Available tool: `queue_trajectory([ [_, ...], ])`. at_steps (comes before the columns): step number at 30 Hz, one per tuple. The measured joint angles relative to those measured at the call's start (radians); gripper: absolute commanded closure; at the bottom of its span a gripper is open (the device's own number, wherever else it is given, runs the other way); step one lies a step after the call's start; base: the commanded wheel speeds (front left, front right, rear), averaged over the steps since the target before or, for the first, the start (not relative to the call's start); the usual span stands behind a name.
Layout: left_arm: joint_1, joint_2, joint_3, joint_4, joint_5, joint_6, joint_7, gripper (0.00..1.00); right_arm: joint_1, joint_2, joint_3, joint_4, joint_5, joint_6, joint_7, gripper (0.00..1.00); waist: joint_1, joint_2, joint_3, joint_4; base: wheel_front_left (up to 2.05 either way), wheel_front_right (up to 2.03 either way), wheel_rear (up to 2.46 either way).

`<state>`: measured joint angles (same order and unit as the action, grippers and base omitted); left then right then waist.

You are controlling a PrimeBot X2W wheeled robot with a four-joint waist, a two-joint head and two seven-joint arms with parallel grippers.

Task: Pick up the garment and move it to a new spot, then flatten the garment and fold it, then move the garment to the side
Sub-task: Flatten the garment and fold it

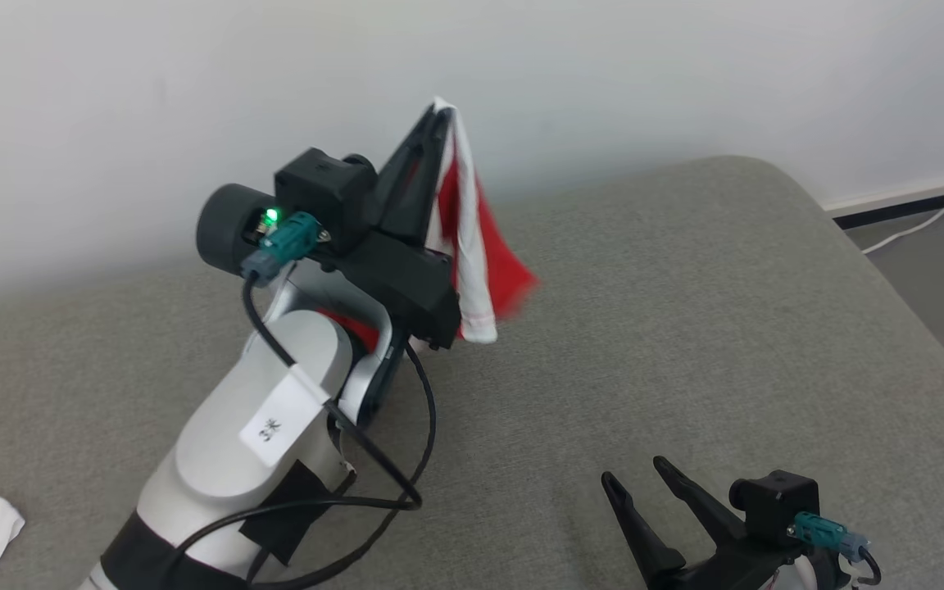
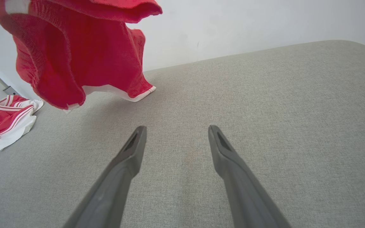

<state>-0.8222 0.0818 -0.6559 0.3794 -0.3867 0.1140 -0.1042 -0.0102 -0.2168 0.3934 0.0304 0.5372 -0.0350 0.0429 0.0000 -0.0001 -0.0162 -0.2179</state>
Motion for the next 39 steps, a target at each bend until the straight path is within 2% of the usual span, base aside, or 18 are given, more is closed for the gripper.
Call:
queue_trajectory([
  [3, 0.002, -0.008, -0.022, 0.018, 0.001, 0.000, 0.028, 1.00, 0.000, 0.003, 0.006, 0.000, 0.001, 0.001, 0.000, 0.00, 0.0000, 0.0000, -0.001, -0.016, 0.00, 0.00, 0.00],
  [10, 0.141, -0.007, -0.080, 0.185, -0.005, 0.000, 0.103, 1.00, 0.001, 0.002, 0.004, -0.006, 0.001, 0.001, 0.000, 0.00, 0.0000, 0.0000, 0.023, -0.051, 0.00, 0.00, 0.00],
  [13, 0.150, -0.013, -0.079, 0.236, -0.016, 0.000, 0.114, 1.00, -0.001, 0.004, 0.004, -0.010, 0.001, 0.001, -0.001, 0.00, 0.0001, 0.0000, 0.043, -0.060, 0.00, 0.00, 0.00],
  [24, 0.063, -0.027, 0.080, 0.394, -0.044, 0.010, 0.081, 1.00, -0.059, 0.028, 0.019, 0.007, 0.001, 0.010, -0.009, 0.00, 0.0001, 0.0001, 0.101, -0.083, 0.00, 0.00, 0.00],
  [25, 0.063, -0.027, 0.091, 0.414, -0.051, 0.010, 0.081, 0.75, -0.059, 0.028, 0.018, 0.010, 0.001, 0.010, -0.009, 0.00, 0.0001, 0.0001, 0.103, -0.084, 0.00, 0.00, 0.00],
  [26, 0.066, -0.027, 0.101, 0.451, -0.059, 0.010, 0.081, 0.00, -0.059, 0.028, 0.017, 0.015, 0.001, 0.010, -0.010, 0.00, 0.0001, 0.0001, 0.104, -0.085, 0.00, 0.00, 0.00],
  [34, 0.102, -0.030, 0.128, 0.549, -0.062, 0.010, 0.078, 0.00, -0.059, 0.023, 0.002, 0.027, 0.001, 0.010, -0.026, 0.00, 0.0001, 0.0001, 0.100, -0.069, 0.00, 0.00, 0.00],
  [39, 0.108, -0.028, 0.161, 0.544, -0.084, 0.010, 0.024, 0.00, -0.055, 0.014, -0.012, 0.030, 0.001, 0.009, -0.035, 0.00, 0.0001, 0.0001, 0.094, -0.044, 0.00, 0.00, 0.00],
])
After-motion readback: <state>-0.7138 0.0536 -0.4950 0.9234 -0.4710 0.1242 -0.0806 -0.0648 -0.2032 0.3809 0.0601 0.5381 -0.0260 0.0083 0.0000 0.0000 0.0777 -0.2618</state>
